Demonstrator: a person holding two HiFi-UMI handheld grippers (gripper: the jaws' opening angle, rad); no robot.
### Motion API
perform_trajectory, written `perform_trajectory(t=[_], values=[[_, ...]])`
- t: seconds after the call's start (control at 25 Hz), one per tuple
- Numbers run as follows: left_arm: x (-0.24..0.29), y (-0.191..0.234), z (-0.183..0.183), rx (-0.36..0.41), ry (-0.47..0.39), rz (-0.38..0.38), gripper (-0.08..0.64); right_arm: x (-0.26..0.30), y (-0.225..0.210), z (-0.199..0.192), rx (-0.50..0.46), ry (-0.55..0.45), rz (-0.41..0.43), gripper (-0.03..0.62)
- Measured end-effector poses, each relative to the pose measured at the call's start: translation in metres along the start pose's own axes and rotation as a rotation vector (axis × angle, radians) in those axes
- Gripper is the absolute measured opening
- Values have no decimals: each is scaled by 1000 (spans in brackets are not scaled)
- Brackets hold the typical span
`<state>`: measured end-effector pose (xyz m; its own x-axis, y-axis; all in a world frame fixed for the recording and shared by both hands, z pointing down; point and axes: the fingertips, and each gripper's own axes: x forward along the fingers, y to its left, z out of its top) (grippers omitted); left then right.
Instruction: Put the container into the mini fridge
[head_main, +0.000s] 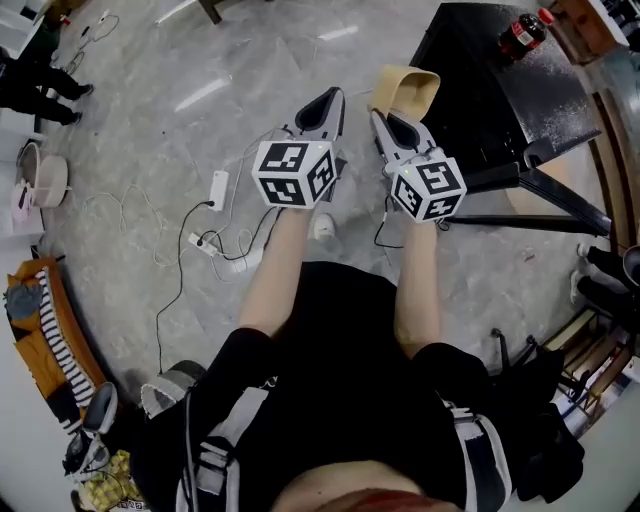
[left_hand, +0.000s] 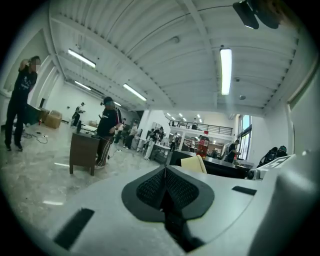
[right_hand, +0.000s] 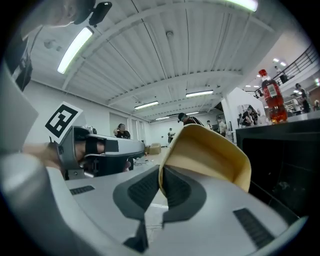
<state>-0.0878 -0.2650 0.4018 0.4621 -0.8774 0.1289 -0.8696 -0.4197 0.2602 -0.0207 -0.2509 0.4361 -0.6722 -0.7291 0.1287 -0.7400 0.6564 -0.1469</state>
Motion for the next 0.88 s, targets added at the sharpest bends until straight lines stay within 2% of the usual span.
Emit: perform_trajectory(t=[0.16, 0.28, 0.36, 0.6, 0.72, 0.88], values=[[36, 19, 0, -21, 16, -16, 11, 27, -23, -3, -18, 44, -18, 18], [57, 22, 2, -33, 22, -30, 10, 40, -40, -6, -61, 115, -32, 18], [70, 20, 5, -36, 18, -39, 10, 44, -51, -12, -108, 202, -38, 18], [102, 11, 8, -51, 24, -57, 11, 39, -95, -48, -234, 549, -66, 18], [114, 8, 8, -54, 27, -59, 10, 32, -117, -62, -263, 650, -88, 18], [127, 2, 5, -40, 42, -67, 10, 18, -153, -73, -276, 731, -149, 18]])
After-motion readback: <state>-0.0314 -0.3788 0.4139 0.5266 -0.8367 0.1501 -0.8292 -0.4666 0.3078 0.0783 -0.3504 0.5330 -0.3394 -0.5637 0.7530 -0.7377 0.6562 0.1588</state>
